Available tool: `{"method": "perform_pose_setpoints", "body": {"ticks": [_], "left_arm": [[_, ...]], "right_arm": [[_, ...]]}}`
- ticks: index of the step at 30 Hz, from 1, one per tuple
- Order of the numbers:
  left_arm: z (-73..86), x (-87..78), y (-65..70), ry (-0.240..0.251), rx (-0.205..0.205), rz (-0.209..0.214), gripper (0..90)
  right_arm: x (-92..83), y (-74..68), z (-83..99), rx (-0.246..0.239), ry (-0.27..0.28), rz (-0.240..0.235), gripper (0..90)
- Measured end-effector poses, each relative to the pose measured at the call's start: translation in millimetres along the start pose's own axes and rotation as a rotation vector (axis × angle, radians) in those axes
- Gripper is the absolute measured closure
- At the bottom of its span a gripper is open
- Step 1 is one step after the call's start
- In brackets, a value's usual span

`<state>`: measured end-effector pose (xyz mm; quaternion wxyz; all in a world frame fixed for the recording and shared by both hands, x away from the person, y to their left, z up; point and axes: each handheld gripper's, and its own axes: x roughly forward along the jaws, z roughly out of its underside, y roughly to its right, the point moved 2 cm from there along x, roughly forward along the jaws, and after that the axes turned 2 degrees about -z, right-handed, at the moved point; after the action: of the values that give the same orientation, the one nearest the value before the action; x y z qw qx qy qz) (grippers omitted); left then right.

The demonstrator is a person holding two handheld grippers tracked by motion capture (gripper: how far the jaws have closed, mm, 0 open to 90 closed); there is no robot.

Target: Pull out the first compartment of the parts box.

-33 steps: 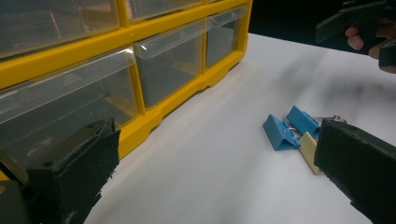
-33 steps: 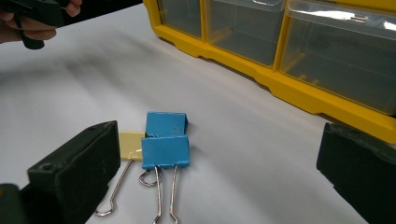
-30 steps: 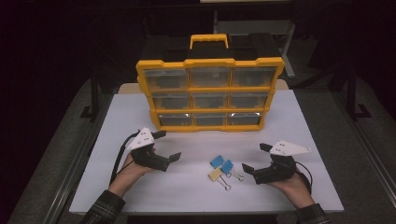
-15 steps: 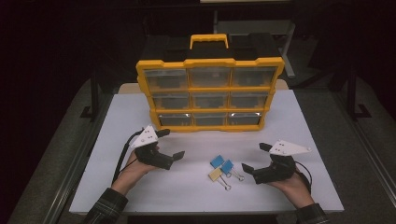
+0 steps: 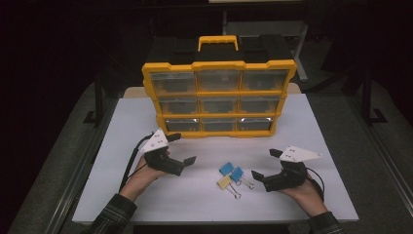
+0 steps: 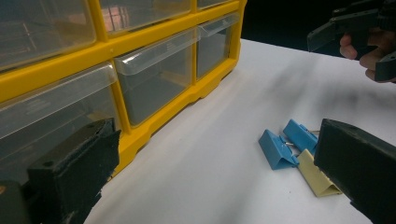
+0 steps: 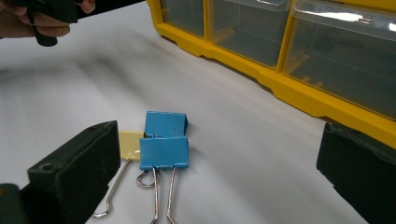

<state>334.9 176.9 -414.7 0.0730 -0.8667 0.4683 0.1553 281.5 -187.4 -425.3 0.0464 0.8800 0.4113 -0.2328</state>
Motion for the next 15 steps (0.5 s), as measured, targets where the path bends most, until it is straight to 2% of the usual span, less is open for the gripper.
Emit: {"method": "perform_pose_setpoints", "body": {"ticks": [15], "left_arm": [[-5.7, 13.5, -0.3, -0.004, 0.015, 0.012, 0.3]], "right_arm": [[-0.2, 1.2, 1.0, 0.009, 0.003, 0.011, 0.0]]}}
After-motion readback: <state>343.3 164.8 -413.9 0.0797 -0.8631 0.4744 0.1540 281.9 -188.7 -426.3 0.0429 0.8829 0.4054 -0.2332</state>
